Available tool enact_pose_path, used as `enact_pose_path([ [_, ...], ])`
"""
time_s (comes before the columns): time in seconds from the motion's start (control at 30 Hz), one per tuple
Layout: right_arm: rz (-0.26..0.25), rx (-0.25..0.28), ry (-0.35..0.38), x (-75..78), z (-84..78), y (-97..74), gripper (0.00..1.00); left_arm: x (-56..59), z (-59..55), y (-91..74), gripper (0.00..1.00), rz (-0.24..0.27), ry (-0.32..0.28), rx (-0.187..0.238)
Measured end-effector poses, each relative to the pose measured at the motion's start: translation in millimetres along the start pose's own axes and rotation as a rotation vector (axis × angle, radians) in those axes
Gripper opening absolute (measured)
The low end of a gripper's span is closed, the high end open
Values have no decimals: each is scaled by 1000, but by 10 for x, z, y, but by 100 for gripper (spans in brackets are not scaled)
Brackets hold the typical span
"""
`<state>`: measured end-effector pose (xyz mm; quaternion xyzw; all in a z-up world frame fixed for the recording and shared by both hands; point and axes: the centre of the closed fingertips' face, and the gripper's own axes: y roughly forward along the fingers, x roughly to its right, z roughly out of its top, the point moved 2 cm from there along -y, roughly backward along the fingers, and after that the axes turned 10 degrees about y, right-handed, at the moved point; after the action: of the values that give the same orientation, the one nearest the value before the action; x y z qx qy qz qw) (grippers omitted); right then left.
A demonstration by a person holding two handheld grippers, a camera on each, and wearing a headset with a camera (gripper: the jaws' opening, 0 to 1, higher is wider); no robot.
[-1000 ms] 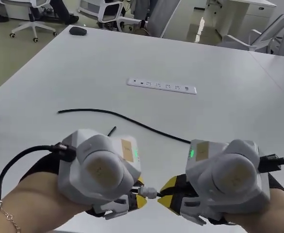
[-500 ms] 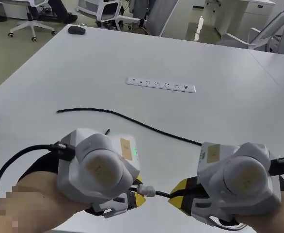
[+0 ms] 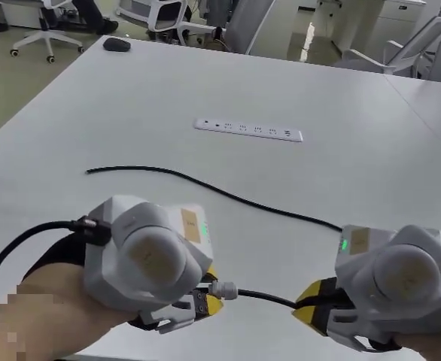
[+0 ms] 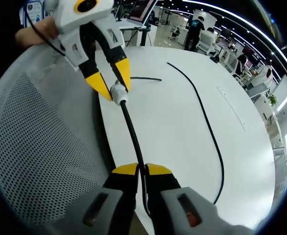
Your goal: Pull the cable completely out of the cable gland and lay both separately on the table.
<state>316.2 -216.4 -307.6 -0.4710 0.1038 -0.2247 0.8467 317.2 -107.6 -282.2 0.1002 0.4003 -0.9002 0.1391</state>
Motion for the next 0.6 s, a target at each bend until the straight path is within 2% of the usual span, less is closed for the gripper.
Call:
enact_pose_path([
  [0.13,-11,-15,14,39,-81,9,4,-1,2,-2,17,1,0,1],
  [0.6,-68,-120,44,217,-442,7,4,-5,-7,-11,17,2,0,-3],
])
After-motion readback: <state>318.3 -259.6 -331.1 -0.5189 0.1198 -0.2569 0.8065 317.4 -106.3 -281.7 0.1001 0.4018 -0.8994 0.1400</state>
